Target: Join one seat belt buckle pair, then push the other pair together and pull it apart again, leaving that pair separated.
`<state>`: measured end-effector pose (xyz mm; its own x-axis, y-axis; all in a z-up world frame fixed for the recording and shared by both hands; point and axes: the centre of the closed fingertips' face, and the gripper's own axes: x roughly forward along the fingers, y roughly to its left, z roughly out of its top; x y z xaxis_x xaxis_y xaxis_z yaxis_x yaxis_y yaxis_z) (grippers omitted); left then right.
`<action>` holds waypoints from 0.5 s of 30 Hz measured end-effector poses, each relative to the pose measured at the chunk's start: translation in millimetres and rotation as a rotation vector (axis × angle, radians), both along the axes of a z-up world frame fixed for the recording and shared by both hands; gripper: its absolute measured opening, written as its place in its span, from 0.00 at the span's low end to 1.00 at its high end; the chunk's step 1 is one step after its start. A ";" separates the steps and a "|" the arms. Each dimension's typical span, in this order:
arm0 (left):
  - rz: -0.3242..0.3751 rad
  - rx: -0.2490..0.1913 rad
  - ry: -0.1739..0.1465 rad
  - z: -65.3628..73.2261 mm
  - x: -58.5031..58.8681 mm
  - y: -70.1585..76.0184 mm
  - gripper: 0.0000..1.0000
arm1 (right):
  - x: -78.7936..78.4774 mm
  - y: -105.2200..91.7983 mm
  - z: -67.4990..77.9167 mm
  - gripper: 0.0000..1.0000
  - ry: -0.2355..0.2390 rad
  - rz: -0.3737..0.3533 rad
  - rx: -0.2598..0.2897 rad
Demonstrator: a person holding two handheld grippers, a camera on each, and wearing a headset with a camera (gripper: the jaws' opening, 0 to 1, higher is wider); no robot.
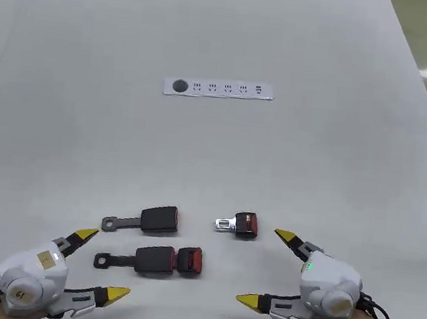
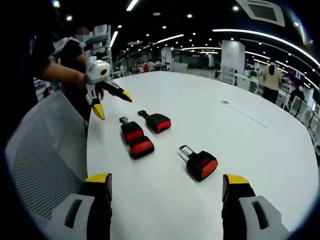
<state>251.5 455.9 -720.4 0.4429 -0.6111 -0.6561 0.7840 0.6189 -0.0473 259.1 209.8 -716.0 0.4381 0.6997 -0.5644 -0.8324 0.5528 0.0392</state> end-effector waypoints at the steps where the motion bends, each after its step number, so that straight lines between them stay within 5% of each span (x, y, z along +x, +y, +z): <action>1: 0.002 -0.001 -0.002 0.2 0.2 0.8 0.85 | -1.1 0.1 0.8 0.94 -0.005 -0.001 -0.002; 10: 0.013 -0.023 -0.039 6.4 3.9 0.2 0.99 | -7.0 -3.7 -1.5 0.99 -0.019 0.027 -0.050; 15: 0.011 -0.045 -0.027 8.2 0.9 -5.1 1.00 | -4.4 -2.4 1.4 0.99 -0.025 0.025 -0.047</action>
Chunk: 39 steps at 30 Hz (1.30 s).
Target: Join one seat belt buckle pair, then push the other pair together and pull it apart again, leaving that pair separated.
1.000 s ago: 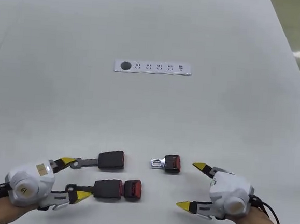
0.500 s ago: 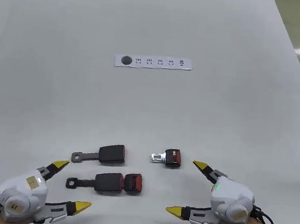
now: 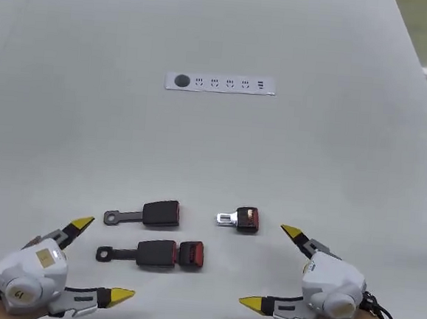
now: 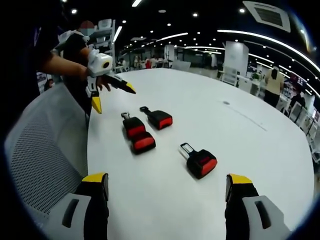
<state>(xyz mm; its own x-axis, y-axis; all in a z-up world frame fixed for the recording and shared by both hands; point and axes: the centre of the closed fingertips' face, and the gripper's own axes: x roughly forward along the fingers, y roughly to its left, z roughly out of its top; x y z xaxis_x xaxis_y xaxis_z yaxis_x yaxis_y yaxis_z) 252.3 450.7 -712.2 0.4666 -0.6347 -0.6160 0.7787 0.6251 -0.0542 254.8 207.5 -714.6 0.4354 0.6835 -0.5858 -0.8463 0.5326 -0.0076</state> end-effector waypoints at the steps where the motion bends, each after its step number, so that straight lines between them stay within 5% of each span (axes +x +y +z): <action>1: 0.000 0.000 0.000 -0.2 -0.3 -0.3 1.00 | 0.8 0.4 0.8 0.99 -0.003 0.000 0.000; 39: 0.013 -0.041 -0.004 5.3 2.9 -3.1 1.00 | 7.6 4.8 5.5 0.99 -0.001 -0.007 0.014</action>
